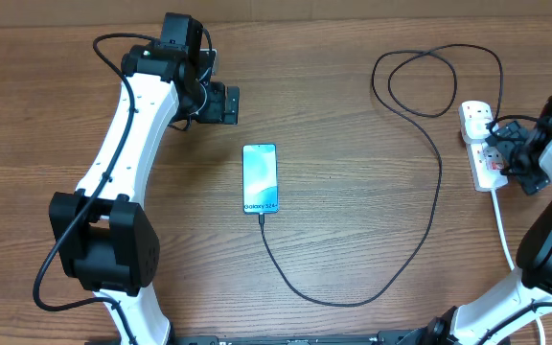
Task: Plug charger to phone and switch on socket
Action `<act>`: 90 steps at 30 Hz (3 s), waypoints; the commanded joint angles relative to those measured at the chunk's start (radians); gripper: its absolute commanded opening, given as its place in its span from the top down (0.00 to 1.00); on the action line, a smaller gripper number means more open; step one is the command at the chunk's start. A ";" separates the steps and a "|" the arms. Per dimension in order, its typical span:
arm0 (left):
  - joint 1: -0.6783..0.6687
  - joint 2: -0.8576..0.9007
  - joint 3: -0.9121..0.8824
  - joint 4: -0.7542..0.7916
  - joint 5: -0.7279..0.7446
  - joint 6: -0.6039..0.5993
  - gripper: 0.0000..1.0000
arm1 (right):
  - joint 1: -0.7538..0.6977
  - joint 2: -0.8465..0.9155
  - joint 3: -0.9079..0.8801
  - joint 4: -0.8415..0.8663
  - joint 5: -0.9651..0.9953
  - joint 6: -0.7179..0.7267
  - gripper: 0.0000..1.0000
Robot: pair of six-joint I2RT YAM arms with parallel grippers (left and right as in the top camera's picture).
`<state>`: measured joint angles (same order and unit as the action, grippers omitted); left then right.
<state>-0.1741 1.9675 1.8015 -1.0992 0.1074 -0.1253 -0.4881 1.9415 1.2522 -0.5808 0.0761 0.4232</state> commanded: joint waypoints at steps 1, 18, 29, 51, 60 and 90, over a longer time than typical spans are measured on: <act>0.008 -0.004 -0.002 0.000 -0.008 -0.010 0.01 | 0.049 0.018 -0.024 -0.030 -0.051 -0.066 0.01; 0.008 -0.004 -0.002 0.000 -0.008 -0.010 0.00 | 0.032 -0.004 0.127 -0.265 -0.018 -0.071 0.00; 0.008 -0.004 -0.002 0.000 -0.008 -0.010 0.01 | 0.032 -0.011 0.176 -0.319 -0.018 -0.084 0.00; 0.007 -0.004 -0.002 0.000 -0.008 -0.010 0.00 | 0.032 -0.011 0.176 -0.319 -0.018 -0.084 0.00; 0.007 -0.004 -0.002 0.000 -0.007 -0.010 0.00 | 0.032 -0.011 0.176 -0.319 -0.018 -0.084 0.00; 0.007 -0.004 -0.002 0.000 -0.007 -0.010 0.00 | 0.032 -0.011 0.176 -0.319 -0.018 -0.084 0.00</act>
<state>-0.1741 1.9675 1.8015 -1.0992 0.1070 -0.1253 -0.4557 1.9350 1.4075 -0.9024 0.0521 0.3401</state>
